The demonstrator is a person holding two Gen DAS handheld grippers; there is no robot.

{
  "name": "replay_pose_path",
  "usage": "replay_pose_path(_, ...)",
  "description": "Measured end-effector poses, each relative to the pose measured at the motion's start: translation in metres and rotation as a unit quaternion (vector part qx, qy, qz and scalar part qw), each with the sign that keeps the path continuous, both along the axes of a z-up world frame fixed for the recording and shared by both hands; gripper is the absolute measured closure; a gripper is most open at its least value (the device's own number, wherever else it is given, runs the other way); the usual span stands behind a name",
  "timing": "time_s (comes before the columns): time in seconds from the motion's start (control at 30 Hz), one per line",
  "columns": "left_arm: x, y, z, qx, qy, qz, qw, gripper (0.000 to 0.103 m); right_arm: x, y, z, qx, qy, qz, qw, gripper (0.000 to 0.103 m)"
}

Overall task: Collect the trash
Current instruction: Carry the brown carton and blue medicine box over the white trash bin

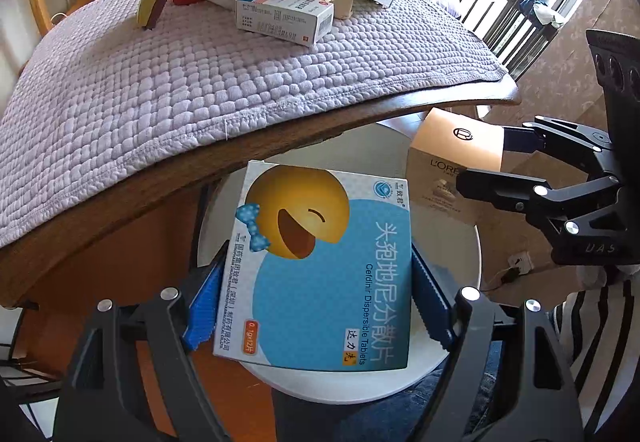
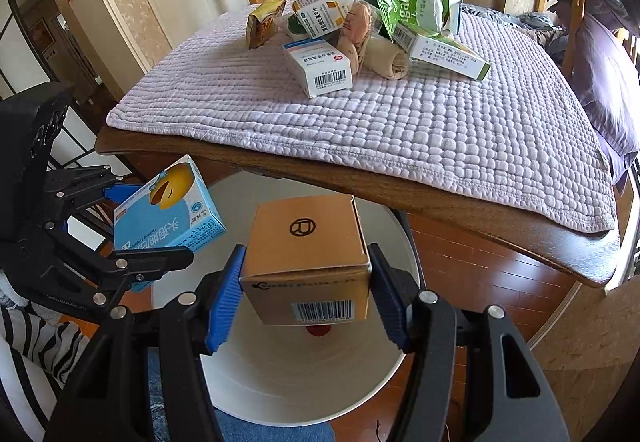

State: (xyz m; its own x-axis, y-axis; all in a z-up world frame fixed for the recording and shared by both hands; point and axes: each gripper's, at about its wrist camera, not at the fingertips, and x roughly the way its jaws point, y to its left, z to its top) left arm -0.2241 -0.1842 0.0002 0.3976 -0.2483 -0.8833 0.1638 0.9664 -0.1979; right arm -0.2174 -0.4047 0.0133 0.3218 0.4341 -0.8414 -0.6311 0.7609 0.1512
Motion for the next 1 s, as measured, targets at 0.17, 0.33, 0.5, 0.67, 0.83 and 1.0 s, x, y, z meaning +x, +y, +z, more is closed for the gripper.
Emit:
replay_pose_path(0.17,-0.001,-0.003,-0.007,0.003,0.006,-0.001,1.0,0.02,0.001,0.001,-0.006,-0.001,0.006,-0.003,1.0,0.044)
replay_pose_path(0.33,0.002,-0.007,-0.014,0.006,0.014,-0.002,0.9999,0.02,0.001,0.001,-0.01,-0.001,0.011,-0.005,1.0,0.044)
replay_pose_path(0.5,0.005,-0.01,-0.021,0.016,0.019,-0.005,0.9997,0.02,0.003,0.003,-0.015,-0.002,0.018,-0.008,1.0,0.044)
replay_pose_path(0.67,0.009,-0.015,-0.031,0.019,0.026,-0.003,0.9995,0.02,0.003,0.007,-0.022,-0.007,0.023,-0.008,1.0,0.044)
replay_pose_path(0.83,0.014,-0.024,-0.039,0.027,0.029,-0.006,0.9992,0.02,0.004,0.009,-0.031,-0.013,0.029,-0.008,0.999,0.044)
replay_pose_path(1.0,0.02,-0.031,-0.046,0.033,0.034,-0.009,0.9988,0.02,0.006,0.012,-0.037,-0.017,0.032,-0.006,0.999,0.044)
